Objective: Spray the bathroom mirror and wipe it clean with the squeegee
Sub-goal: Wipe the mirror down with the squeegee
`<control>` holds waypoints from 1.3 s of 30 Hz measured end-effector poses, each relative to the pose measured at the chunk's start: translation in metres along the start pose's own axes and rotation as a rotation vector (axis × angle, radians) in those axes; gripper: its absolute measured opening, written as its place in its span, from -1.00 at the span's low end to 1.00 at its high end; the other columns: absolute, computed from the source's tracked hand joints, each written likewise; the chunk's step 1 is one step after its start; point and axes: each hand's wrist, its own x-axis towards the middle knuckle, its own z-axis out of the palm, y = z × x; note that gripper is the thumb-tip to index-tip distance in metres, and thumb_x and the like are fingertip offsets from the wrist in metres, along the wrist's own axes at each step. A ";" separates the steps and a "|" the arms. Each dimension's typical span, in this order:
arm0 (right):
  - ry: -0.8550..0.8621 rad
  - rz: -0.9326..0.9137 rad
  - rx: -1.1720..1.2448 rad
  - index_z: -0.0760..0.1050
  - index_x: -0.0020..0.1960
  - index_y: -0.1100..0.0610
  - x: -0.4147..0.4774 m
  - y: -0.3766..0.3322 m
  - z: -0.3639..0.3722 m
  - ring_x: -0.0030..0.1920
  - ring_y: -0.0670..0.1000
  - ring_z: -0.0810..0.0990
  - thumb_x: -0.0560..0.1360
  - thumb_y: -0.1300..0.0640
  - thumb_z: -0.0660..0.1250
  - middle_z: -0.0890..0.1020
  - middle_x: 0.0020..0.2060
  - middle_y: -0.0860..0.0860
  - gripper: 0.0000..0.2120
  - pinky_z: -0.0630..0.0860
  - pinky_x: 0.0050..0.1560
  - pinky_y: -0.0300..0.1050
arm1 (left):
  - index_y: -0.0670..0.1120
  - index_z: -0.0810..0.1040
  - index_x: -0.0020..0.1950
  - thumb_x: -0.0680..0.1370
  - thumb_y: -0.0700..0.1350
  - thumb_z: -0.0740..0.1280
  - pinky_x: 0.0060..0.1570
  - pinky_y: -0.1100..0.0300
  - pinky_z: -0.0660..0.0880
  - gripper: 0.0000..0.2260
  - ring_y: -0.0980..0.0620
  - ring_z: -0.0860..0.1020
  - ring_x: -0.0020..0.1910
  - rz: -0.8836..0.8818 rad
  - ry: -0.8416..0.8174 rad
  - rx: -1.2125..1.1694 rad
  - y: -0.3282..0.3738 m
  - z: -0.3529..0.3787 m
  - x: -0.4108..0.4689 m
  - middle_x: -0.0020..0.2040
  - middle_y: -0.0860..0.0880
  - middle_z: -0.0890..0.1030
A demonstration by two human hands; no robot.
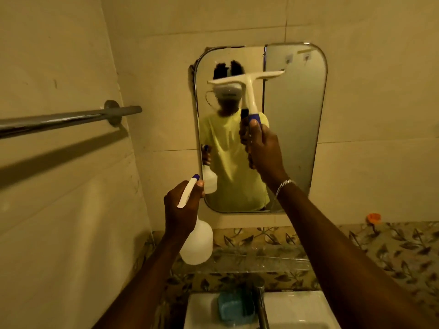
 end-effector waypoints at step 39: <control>0.077 0.279 0.313 0.48 0.20 0.07 -0.068 -0.021 0.100 -0.45 -0.15 0.44 0.73 -0.15 0.07 0.46 -0.35 -0.03 -0.65 0.43 -0.52 -0.33 | -0.25 0.69 -0.06 0.63 -0.01 0.31 -0.12 0.45 0.53 -0.67 0.08 0.67 -0.21 0.048 0.062 0.069 0.011 -0.026 0.025 -0.24 -0.08 0.69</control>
